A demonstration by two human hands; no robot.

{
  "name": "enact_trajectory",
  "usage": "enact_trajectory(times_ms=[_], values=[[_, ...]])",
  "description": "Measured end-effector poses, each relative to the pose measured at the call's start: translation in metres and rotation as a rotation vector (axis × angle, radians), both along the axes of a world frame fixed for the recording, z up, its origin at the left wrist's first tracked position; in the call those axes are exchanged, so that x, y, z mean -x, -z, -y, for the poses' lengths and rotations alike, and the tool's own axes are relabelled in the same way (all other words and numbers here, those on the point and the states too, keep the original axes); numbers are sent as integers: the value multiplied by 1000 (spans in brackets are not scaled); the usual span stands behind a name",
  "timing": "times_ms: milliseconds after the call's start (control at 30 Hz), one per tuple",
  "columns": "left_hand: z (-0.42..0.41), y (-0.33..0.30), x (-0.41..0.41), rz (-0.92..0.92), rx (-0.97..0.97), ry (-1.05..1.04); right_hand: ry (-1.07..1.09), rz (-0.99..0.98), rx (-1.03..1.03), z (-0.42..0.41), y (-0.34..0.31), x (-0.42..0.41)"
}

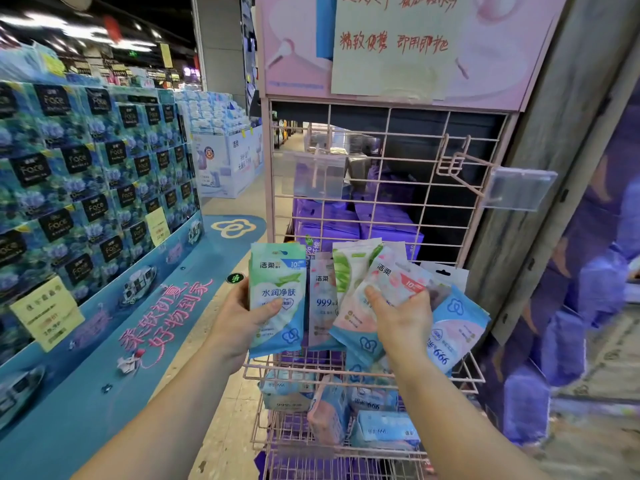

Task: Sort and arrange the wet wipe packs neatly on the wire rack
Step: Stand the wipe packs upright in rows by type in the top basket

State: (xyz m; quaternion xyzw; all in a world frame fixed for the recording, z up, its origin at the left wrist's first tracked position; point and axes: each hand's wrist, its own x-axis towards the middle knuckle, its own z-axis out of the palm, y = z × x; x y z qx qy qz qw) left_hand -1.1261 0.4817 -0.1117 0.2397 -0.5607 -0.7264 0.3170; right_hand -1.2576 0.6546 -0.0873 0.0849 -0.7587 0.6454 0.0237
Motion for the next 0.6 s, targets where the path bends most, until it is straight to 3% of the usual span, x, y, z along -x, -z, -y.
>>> enact_trajectory(times_ms=[133,200,333,433,500,600], values=[[2,3,7,63,82,-53,-2,-83,-59,7,0,-5],[1,7,5,132,152,13,36,-235,-225,9,0,-9],[1,15,-3,361,478,125,131,-531,-525,4,9,-9],[4,18,-6,365,507,169,149,-760,-629,6,14,-9],[4,19,-8,332,490,217,14,-829,-664,9,16,-14],[6,21,-12,353,487,248,-288,-666,-721,14,21,-20]])
